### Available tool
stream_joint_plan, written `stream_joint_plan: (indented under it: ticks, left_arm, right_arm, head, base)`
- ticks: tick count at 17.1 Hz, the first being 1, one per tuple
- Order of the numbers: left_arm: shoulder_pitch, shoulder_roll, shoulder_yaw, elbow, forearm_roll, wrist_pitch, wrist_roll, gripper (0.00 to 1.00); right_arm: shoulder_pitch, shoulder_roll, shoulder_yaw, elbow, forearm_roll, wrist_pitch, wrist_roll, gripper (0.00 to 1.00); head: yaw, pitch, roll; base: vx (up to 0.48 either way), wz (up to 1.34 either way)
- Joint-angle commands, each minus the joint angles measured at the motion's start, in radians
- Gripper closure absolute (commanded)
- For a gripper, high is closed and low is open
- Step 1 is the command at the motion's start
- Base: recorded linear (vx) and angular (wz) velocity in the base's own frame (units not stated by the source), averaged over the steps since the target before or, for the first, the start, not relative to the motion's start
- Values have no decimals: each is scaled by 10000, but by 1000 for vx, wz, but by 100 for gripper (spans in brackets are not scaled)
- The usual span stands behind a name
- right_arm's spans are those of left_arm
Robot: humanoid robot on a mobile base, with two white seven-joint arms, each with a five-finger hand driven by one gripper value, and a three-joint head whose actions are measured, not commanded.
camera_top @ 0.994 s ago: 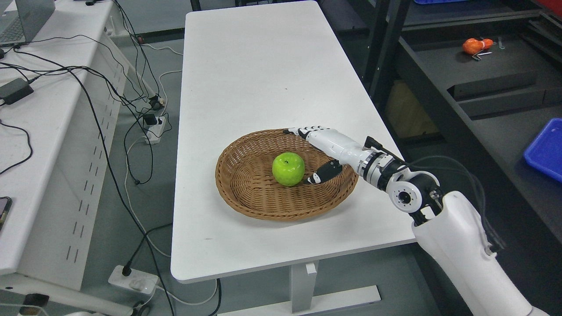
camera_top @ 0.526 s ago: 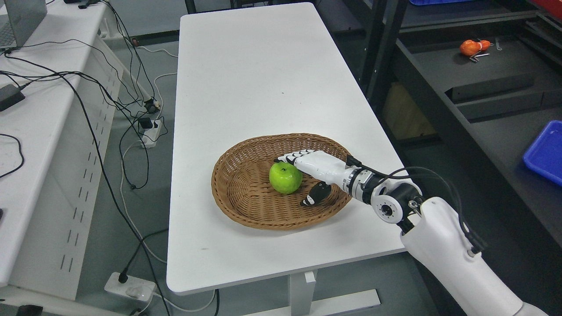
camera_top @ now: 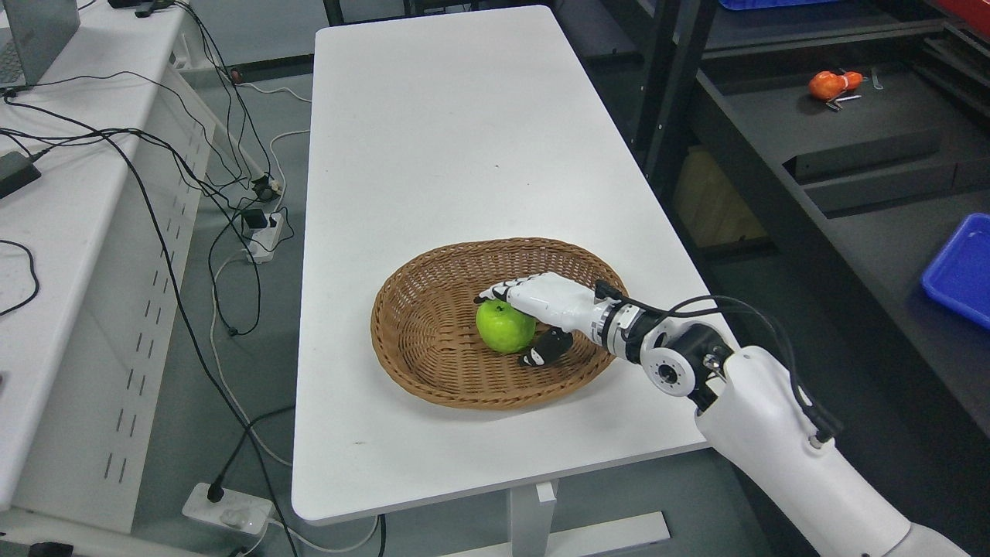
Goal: Place green apple on left shelf middle layer
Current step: 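Close the right hand fingers around the green apple, then lift the green apple up out of the basket with the right hand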
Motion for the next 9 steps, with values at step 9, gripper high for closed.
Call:
stream_joint_plan:
  ticks: [9]
  left_arm:
    - [0, 174, 0, -4, 0, 5, -4, 0]
  right_arm:
    - [809, -56, -4059, -925, -1996, -296, -1658, 100]
  head:
    - [0, 0, 0]
  base:
    - [0, 0]
